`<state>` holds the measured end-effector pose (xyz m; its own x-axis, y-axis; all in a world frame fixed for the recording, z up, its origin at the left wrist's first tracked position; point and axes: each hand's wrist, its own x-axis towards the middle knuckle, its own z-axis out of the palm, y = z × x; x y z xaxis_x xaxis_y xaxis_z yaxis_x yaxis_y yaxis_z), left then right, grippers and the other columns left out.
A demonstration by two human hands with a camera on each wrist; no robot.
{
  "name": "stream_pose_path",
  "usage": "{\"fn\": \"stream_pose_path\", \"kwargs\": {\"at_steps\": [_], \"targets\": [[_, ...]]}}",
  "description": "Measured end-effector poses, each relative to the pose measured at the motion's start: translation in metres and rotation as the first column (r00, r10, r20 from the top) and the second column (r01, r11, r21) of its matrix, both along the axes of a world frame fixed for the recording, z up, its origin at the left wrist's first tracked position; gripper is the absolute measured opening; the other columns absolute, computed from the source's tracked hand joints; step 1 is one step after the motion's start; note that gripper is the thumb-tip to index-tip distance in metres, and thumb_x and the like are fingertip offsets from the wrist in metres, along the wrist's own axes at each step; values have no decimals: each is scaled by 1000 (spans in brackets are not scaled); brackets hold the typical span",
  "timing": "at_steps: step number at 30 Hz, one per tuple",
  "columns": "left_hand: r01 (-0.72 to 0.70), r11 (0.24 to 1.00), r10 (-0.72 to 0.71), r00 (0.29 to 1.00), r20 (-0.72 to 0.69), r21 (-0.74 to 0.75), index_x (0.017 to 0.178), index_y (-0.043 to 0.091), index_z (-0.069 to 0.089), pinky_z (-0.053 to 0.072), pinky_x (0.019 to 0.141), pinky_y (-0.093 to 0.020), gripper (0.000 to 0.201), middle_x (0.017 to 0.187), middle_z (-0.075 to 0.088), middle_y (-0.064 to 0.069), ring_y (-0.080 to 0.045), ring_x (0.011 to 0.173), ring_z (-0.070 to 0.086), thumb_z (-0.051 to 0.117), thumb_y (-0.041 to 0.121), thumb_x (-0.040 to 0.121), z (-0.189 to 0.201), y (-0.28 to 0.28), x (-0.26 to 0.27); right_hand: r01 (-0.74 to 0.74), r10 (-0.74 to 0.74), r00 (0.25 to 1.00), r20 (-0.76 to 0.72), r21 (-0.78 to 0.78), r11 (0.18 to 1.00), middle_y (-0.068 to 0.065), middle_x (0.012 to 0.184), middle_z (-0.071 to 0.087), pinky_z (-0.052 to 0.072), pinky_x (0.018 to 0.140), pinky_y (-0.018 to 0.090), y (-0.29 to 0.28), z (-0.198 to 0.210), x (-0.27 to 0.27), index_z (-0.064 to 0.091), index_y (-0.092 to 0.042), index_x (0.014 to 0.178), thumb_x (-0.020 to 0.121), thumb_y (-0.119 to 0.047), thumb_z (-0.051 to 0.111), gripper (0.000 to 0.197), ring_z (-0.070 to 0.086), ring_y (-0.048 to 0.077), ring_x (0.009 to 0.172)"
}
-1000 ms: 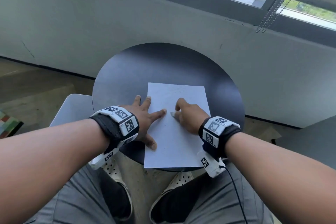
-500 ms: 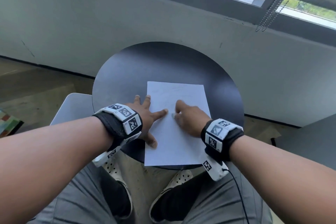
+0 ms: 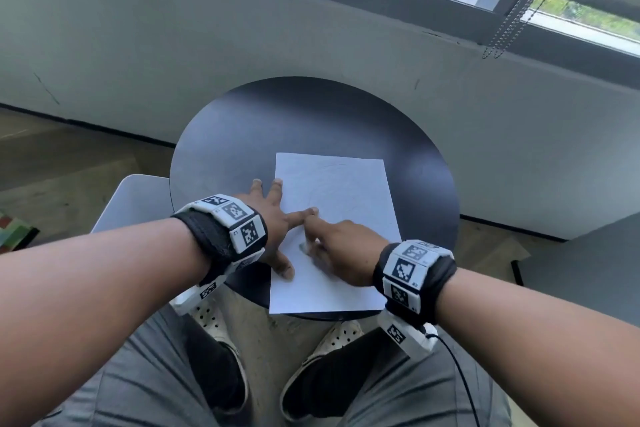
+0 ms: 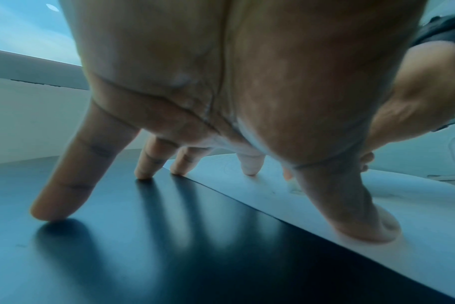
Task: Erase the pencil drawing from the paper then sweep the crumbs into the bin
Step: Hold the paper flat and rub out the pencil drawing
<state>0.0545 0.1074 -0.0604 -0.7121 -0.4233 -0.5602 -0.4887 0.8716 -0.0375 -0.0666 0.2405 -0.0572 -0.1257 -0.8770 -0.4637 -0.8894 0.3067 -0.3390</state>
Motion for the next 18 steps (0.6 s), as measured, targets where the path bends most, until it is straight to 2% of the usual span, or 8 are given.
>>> {"fn": "stream_pose_path", "kwargs": {"at_steps": [1,3,5,8,10,11,15,18], "targets": [[0,1000,0,1000,3,-5,139,67,-14,34,106,-67,118,163,-19,-13,-49,147,-5,68,85,57,0,0,0,33,-33,999,-22,-6,999,13,100,63,51,78,43,-5,-1,-6,36,-27,120,100,-45,39,27,58,34,84],[-2,1000,3,1000,10,-15,139,67,-15,33,107,-67,118,162,-20,-13,-48,148,-5,67,86,57,0,1,0,236,-240,968,-71,-56,970,13,103,63,51,82,44,-17,-1,-25,42,-23,110,99,-42,42,22,59,35,88],[-7,1000,7,1000,15,-17,139,67,-15,33,107,-66,117,162,-21,-12,-48,148,-5,67,86,57,1,1,0,352,-360,929,-86,-93,931,13,101,62,51,82,44,-21,-1,-30,41,-19,104,99,-41,42,22,58,35,87],[-6,1000,6,1000,20,-10,140,66,-12,34,107,-65,117,163,-19,-13,-48,148,-4,68,85,56,1,0,0,177,-180,983,-25,-85,980,12,99,61,49,76,41,-14,-3,-1,39,-21,109,101,-38,40,19,57,34,84],[-3,1000,3,1000,31,-15,141,66,-11,36,105,-65,117,163,-18,-13,-48,148,-3,69,85,57,2,1,-2,46,-45,998,33,-45,998,8,100,62,50,77,40,-7,-3,6,42,-24,112,100,-40,43,20,57,31,84],[1,1000,0,999,36,-20,141,65,-12,36,104,-66,117,163,-18,-13,-48,148,-4,68,85,57,2,2,-2,61,-60,998,28,-42,997,6,101,63,49,79,39,-8,-3,-1,44,-26,109,99,-42,45,19,58,30,85],[36,999,-35,998,49,-37,144,61,-13,24,104,-76,119,159,-32,-9,-42,147,-21,67,85,59,4,2,-2,350,-357,932,-70,-92,932,9,97,61,51,79,40,-15,1,-42,44,-24,100,98,-46,45,22,58,34,86],[128,991,-127,992,23,-47,150,51,-9,15,106,-78,122,157,-37,-4,-34,147,-27,66,84,59,1,-2,-3,231,-240,968,-80,-109,967,13,92,60,50,74,41,-8,-1,-30,37,-23,101,101,-42,40,19,57,36,82]]}}
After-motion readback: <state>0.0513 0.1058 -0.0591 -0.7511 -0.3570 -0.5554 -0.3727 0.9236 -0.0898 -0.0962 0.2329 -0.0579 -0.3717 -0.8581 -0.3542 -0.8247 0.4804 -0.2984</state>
